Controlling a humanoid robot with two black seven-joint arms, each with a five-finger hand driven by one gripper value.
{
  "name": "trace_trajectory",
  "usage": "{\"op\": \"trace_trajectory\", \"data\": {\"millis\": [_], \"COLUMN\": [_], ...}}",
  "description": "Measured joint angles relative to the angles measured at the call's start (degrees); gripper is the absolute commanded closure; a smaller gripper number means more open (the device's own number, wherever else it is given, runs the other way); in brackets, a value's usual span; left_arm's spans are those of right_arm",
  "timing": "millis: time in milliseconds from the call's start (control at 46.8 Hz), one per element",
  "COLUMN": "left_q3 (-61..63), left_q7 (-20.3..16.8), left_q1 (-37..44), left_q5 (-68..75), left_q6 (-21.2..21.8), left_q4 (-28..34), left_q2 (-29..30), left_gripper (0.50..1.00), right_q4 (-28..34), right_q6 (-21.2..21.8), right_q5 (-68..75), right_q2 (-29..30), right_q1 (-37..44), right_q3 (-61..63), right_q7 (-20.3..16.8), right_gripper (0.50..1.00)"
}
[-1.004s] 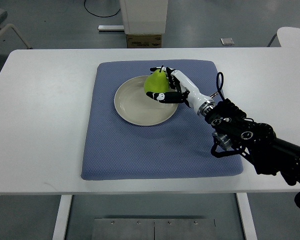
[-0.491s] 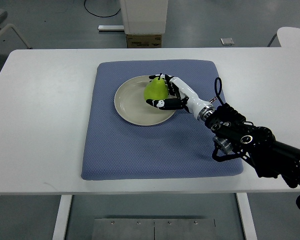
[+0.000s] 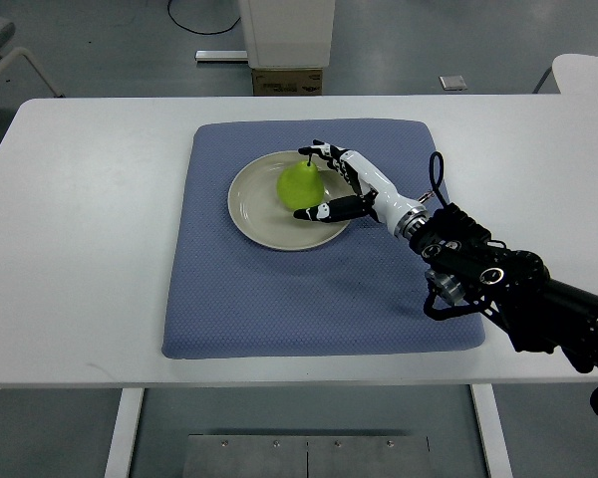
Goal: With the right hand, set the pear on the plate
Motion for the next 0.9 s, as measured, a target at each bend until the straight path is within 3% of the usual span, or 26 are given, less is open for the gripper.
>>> {"op": "trace_trajectory", "data": {"millis": [406,897], "left_q3": [0.0,0.0], "left_q7": [0.0,0.0], "left_q1": [0.0,0.0], "left_q5": [0.0,0.0], "left_q6": [0.0,0.0], "left_q4": [0.0,0.0], "left_q2": [0.0,0.0], "left_gripper": [0.500,0.500], "right_q4": [-0.5,-0.6], "right_q6": [-0.1,0.0], "right_q5": [0.2,0.5], "right_q2": [0.0,-0.4], "right_q1": [1.6,0.2], "right_q3": [1.3,11.4], "right_q7": [-0.2,-0.6], "right_gripper": [0.500,0.500]}}
